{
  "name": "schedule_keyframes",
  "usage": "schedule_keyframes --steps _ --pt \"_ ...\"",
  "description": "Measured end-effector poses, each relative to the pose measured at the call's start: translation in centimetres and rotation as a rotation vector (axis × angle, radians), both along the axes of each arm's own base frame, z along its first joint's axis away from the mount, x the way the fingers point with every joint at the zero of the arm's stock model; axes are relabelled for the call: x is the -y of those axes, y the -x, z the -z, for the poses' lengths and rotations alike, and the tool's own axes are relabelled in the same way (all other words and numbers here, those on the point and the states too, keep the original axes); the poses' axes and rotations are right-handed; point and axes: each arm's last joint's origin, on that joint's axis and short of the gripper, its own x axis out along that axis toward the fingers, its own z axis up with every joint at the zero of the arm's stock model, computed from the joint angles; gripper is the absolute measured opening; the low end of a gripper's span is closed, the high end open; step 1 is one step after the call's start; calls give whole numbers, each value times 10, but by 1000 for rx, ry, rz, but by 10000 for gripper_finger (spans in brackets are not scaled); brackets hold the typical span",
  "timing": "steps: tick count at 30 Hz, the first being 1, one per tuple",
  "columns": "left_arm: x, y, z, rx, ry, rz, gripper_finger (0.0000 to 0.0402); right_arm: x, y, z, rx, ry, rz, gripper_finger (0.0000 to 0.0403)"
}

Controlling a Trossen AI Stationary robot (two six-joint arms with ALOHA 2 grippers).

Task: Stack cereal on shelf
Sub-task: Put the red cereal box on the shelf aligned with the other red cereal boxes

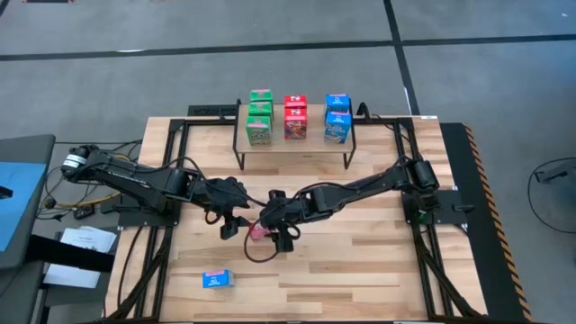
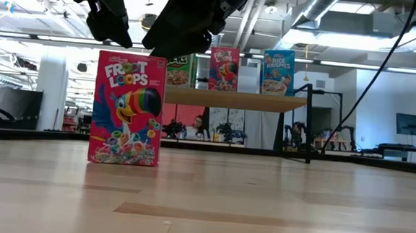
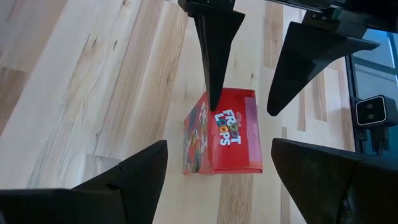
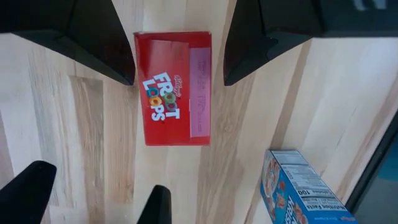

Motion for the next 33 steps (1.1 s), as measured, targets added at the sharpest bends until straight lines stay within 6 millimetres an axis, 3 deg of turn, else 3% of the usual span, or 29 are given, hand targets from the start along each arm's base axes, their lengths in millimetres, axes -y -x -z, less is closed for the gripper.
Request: schedule_keyframes --steps 13,24,33 --pt "0 0 0 0 0 0 275 3 -2 -2 26 5 -8 274" --pt "0 0 0 0 0 0 275 5 -2 -1 18 -11 11 394" --pt "0 0 0 0 1 0 275 5 -1 0 -4 -16 19 387"
